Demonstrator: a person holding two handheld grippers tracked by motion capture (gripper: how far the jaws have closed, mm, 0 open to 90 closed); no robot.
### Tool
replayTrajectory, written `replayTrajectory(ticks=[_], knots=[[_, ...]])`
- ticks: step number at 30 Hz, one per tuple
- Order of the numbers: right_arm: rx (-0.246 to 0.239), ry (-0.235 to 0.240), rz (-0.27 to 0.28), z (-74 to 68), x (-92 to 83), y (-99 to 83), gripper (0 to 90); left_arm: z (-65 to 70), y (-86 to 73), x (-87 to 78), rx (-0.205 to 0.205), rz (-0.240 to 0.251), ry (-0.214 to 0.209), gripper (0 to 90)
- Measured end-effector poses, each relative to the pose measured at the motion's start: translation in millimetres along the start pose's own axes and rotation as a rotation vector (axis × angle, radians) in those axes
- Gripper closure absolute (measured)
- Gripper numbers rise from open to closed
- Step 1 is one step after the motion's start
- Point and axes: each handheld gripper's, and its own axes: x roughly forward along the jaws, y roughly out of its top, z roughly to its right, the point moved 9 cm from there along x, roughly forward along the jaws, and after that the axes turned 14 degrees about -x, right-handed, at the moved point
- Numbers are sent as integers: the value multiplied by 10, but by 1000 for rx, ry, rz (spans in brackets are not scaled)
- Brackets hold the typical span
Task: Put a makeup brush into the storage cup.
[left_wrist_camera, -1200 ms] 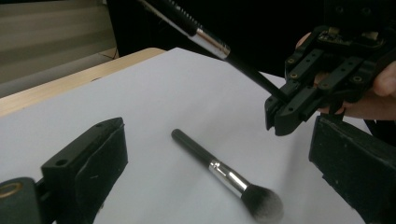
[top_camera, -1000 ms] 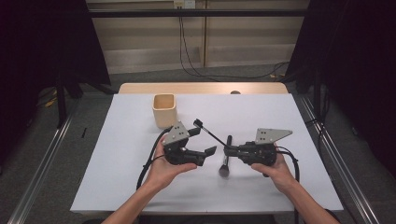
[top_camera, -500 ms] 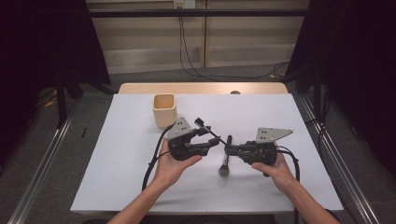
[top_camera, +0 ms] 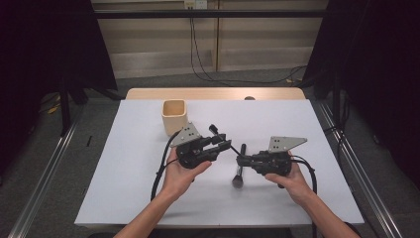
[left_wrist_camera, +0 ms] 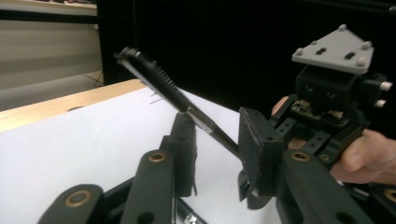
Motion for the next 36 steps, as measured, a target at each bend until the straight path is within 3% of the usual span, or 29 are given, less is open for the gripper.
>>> replayTrajectory(ticks=[3,12,17,22,24,27,33,36], knots=[[-5,4,-9,-11,18,-11,857,11,16,1,-31,6,-21,713],[-9,22,-19,-55,92,-25,849,91,55,-20,-41,10,-49,793],[-7,23,-16,-82,108,-4,818,113,89,-37,-41,13,-59,804],[-1,5,-12,-64,110,-1,743,118,97,-39,-76,9,-70,832],[7,-22,-14,-36,104,0,689,150,98,-47,-74,8,-81,845],[12,-31,-2,-23,93,16,651,216,118,-54,-23,1,-73,855],[15,-51,2,0,73,24,603,198,138,-67,1,5,-48,856],[16,-54,6,12,59,29,579,179,138,-74,-8,0,-53,856]])
